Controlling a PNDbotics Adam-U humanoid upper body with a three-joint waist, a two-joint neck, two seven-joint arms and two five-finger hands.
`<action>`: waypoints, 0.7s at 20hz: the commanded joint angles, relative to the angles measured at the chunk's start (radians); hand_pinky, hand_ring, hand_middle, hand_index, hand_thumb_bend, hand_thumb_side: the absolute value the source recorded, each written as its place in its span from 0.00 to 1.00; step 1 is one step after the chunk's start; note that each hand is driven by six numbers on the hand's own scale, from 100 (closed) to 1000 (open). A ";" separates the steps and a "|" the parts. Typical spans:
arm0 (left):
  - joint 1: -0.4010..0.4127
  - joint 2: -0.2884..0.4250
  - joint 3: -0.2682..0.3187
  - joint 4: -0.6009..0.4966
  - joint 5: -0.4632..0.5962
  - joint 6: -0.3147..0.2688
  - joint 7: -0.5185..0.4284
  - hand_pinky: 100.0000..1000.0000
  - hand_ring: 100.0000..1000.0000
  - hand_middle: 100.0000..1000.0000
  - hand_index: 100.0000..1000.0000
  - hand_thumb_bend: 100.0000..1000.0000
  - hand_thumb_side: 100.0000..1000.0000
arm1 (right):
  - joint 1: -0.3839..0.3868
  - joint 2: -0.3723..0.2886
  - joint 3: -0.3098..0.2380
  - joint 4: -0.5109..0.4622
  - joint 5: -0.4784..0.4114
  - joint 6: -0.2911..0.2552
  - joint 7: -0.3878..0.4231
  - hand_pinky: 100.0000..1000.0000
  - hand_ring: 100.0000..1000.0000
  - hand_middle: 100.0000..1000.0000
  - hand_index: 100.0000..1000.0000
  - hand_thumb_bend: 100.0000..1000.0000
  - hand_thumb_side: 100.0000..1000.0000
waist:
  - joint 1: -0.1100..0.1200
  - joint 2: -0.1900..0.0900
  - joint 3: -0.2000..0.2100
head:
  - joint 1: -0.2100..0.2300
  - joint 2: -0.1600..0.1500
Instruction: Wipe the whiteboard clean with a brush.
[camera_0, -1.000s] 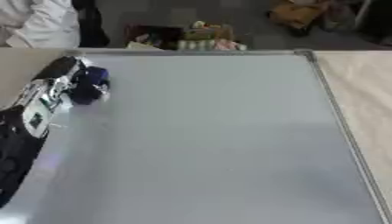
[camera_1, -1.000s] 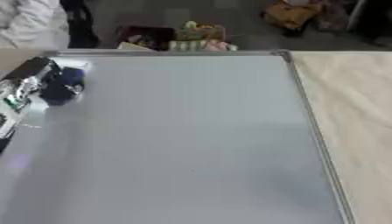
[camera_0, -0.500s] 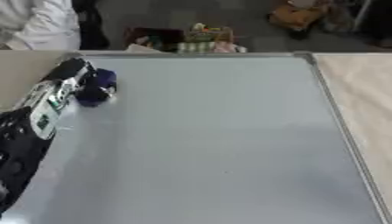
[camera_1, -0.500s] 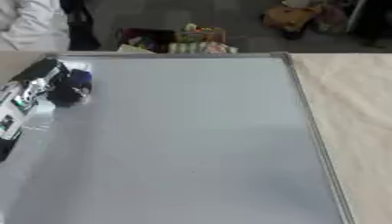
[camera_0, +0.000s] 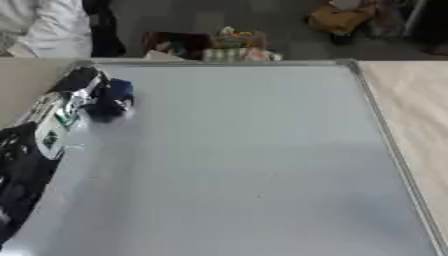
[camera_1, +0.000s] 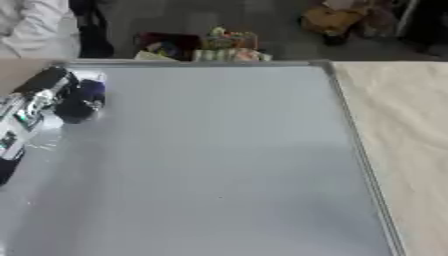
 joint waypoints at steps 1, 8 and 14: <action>0.012 0.032 0.017 0.021 -0.009 0.022 0.009 0.33 0.40 0.25 0.53 0.00 0.36 | -0.007 -0.017 -0.013 -0.011 -0.006 -0.001 -0.006 0.82 0.77 0.64 0.82 0.00 1.00 | -0.006 -0.024 0.004 | -0.001 -0.010; 0.032 0.070 0.045 0.042 -0.018 0.049 0.043 0.33 0.41 0.25 0.53 0.00 0.35 | -0.005 -0.019 -0.014 -0.011 -0.004 -0.001 -0.009 0.82 0.77 0.64 0.82 0.00 1.00 | -0.008 -0.025 0.013 | -0.007 -0.009; 0.047 0.087 0.054 0.050 -0.011 0.058 0.053 0.33 0.41 0.25 0.53 0.00 0.35 | -0.004 -0.019 -0.015 -0.011 -0.003 -0.002 -0.013 0.82 0.77 0.64 0.82 0.00 1.00 | -0.012 -0.027 0.015 | -0.009 -0.011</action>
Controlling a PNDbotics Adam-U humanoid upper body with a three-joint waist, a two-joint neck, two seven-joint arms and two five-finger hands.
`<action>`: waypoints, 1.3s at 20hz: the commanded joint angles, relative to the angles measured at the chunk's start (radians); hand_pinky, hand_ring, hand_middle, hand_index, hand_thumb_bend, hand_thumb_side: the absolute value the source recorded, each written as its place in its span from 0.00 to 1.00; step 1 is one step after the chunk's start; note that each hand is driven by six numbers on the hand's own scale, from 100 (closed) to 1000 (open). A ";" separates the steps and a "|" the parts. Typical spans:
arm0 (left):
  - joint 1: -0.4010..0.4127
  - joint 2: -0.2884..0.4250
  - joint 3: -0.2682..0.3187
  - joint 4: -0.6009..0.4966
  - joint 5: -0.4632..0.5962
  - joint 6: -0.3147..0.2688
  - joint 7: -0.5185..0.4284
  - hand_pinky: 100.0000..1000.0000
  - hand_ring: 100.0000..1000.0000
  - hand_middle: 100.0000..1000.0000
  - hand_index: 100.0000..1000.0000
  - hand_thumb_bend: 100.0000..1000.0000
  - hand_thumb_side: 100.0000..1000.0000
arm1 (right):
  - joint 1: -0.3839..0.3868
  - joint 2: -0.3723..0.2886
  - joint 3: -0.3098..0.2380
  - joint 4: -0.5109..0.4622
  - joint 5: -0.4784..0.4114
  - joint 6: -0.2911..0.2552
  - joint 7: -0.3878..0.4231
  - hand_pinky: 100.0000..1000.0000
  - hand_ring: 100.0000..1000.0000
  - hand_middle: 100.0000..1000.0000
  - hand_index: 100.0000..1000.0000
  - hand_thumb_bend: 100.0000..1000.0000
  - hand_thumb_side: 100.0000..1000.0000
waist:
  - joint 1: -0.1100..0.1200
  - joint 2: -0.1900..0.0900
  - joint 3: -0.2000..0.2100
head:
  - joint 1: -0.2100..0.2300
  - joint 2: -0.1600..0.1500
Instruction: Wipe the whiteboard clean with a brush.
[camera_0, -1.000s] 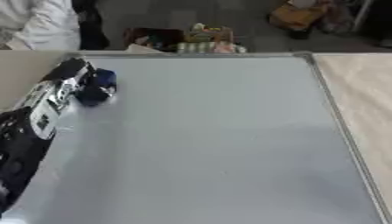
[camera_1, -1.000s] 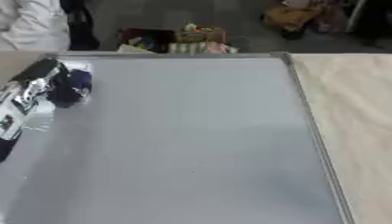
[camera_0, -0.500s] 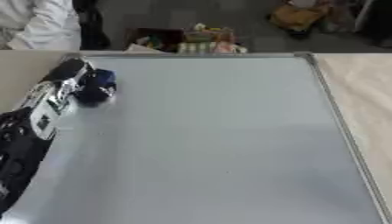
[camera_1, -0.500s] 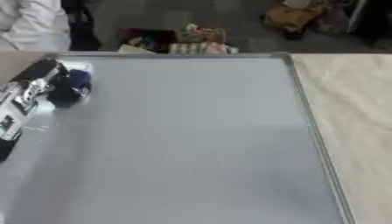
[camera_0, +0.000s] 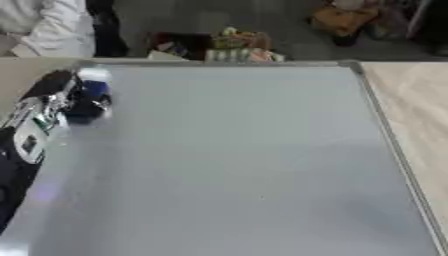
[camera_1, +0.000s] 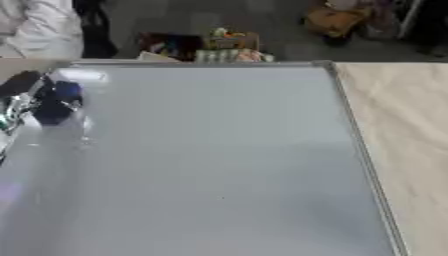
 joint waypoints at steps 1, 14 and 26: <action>0.011 0.034 0.007 0.019 -0.004 0.008 0.004 0.33 0.41 0.25 0.53 0.00 0.35 | -0.005 -0.019 -0.010 -0.011 -0.003 0.000 -0.006 0.82 0.77 0.64 0.82 0.00 1.00 | -0.006 -0.024 0.003 | -0.004 -0.010; 0.017 0.053 0.033 0.036 0.018 0.044 0.050 0.34 0.40 0.24 0.54 0.00 0.36 | -0.003 -0.018 -0.010 -0.011 -0.003 0.000 -0.009 0.81 0.76 0.64 0.82 0.00 1.00 | -0.008 -0.024 0.003 | -0.007 -0.012; -0.012 0.030 0.036 0.030 0.097 0.079 0.133 0.31 0.39 0.21 0.54 0.00 0.42 | -0.009 -0.014 -0.007 -0.011 -0.003 0.001 -0.004 0.81 0.77 0.64 0.82 0.00 1.00 | -0.007 -0.006 -0.013 | 0.002 -0.027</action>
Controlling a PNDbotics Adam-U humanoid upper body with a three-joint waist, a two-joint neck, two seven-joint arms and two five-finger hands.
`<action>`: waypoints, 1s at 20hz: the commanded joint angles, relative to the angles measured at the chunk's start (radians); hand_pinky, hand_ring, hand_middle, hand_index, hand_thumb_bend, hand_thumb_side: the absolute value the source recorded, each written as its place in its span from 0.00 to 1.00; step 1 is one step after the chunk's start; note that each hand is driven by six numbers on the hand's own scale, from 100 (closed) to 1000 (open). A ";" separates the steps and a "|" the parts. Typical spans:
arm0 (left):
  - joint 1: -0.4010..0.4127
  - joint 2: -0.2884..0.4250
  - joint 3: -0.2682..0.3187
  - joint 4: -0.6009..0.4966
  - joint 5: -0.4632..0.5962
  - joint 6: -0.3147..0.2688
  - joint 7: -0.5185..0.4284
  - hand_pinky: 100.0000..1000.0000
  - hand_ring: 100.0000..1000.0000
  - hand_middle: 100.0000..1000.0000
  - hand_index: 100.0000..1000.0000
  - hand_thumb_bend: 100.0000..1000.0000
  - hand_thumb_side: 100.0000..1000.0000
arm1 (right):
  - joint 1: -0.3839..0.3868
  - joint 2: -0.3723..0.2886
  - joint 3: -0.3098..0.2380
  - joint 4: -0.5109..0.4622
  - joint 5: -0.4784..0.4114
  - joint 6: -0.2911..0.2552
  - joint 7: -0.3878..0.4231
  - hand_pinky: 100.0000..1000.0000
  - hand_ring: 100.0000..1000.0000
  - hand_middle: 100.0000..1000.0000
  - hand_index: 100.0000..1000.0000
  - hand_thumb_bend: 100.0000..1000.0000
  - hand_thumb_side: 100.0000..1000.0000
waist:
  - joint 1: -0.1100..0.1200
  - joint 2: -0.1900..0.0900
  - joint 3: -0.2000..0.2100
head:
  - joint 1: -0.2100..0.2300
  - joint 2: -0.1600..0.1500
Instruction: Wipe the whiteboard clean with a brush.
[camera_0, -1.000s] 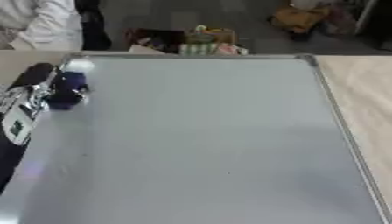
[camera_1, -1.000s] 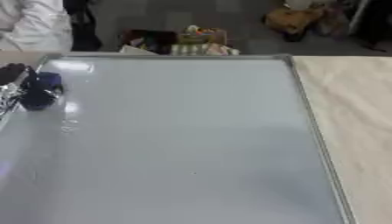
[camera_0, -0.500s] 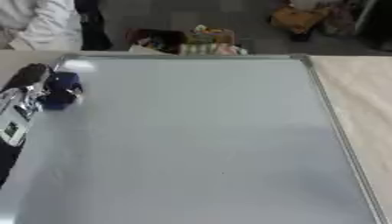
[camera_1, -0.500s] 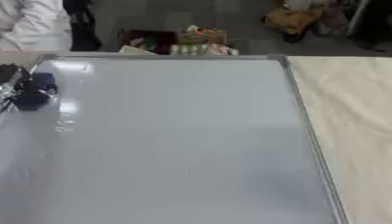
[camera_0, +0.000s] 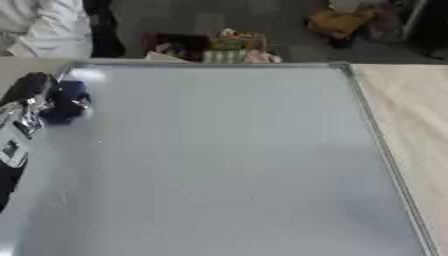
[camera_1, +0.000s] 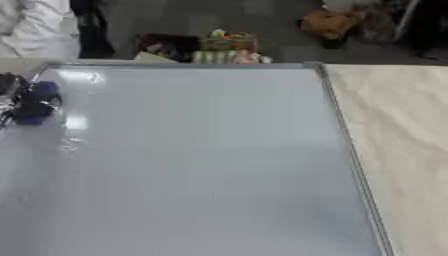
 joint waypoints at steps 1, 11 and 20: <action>-0.016 0.009 -0.002 0.005 0.028 0.010 0.022 0.31 0.39 0.21 0.54 0.00 0.43 | -0.009 -0.014 -0.007 -0.011 -0.003 0.000 0.003 0.81 0.77 0.64 0.82 0.00 1.00 | -0.002 -0.014 -0.005 | 0.005 -0.018; -0.037 0.005 -0.015 0.008 -0.021 0.022 0.053 0.32 0.39 0.22 0.54 0.01 0.42 | -0.021 -0.014 -0.004 -0.011 -0.004 -0.003 0.007 0.81 0.76 0.64 0.82 0.00 1.00 | 0.009 0.009 -0.029 | 0.027 -0.050; -0.037 -0.007 -0.016 0.008 -0.129 0.010 0.050 0.32 0.40 0.22 0.53 0.04 0.41 | -0.022 -0.010 -0.005 -0.011 -0.006 -0.002 0.007 0.81 0.76 0.63 0.82 0.00 1.00 | 0.013 0.022 -0.034 | 0.028 -0.051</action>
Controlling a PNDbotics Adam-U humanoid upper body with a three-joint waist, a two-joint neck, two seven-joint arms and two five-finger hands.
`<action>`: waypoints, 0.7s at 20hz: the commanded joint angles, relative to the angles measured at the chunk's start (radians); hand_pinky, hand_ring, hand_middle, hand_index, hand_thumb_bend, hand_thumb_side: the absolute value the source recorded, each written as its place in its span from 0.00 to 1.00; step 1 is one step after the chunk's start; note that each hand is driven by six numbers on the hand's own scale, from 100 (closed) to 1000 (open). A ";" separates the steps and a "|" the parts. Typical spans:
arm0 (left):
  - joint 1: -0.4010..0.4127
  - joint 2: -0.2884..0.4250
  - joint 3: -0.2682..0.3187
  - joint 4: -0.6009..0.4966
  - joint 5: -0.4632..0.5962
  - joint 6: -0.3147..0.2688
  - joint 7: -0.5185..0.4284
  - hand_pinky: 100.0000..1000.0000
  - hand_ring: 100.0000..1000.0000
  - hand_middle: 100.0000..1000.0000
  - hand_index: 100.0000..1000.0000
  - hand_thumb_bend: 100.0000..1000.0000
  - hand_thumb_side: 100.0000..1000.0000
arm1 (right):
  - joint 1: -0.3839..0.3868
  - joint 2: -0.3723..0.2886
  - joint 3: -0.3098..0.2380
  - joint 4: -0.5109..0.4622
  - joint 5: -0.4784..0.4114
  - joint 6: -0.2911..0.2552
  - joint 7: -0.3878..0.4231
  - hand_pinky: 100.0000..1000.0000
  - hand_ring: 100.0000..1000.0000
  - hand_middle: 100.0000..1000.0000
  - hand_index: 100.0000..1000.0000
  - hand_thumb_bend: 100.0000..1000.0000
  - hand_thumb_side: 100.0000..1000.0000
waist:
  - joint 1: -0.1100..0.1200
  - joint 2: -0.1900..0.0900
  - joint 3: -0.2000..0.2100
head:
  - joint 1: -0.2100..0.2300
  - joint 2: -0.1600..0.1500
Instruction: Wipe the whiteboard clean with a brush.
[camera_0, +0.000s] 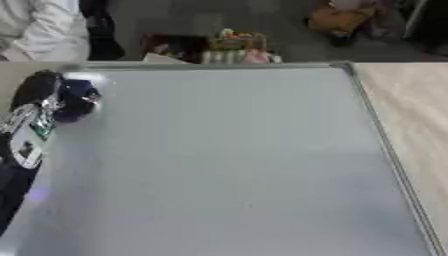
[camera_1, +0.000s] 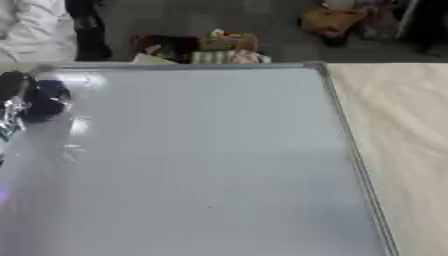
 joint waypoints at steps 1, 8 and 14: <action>0.001 -0.007 -0.011 0.006 -0.031 -0.011 -0.009 0.32 0.39 0.22 0.53 0.04 0.41 | -0.005 -0.011 -0.006 -0.011 -0.006 -0.001 -0.001 0.81 0.76 0.63 0.82 0.00 1.00 | -0.005 -0.015 -0.005 | 0.002 -0.012; 0.000 -0.032 -0.030 -0.003 -0.026 -0.046 -0.045 0.32 0.39 0.22 0.53 0.03 0.42 | -0.003 -0.007 -0.007 -0.011 -0.008 0.001 -0.002 0.81 0.76 0.63 0.82 0.00 1.00 | -0.007 -0.014 -0.008 | 0.004 -0.013; 0.002 -0.046 -0.048 -0.011 0.013 -0.063 -0.080 0.32 0.39 0.22 0.54 0.02 0.45 | -0.001 -0.005 -0.010 -0.011 -0.009 0.002 -0.006 0.81 0.76 0.63 0.82 0.00 1.00 | -0.008 -0.015 -0.010 | 0.005 -0.010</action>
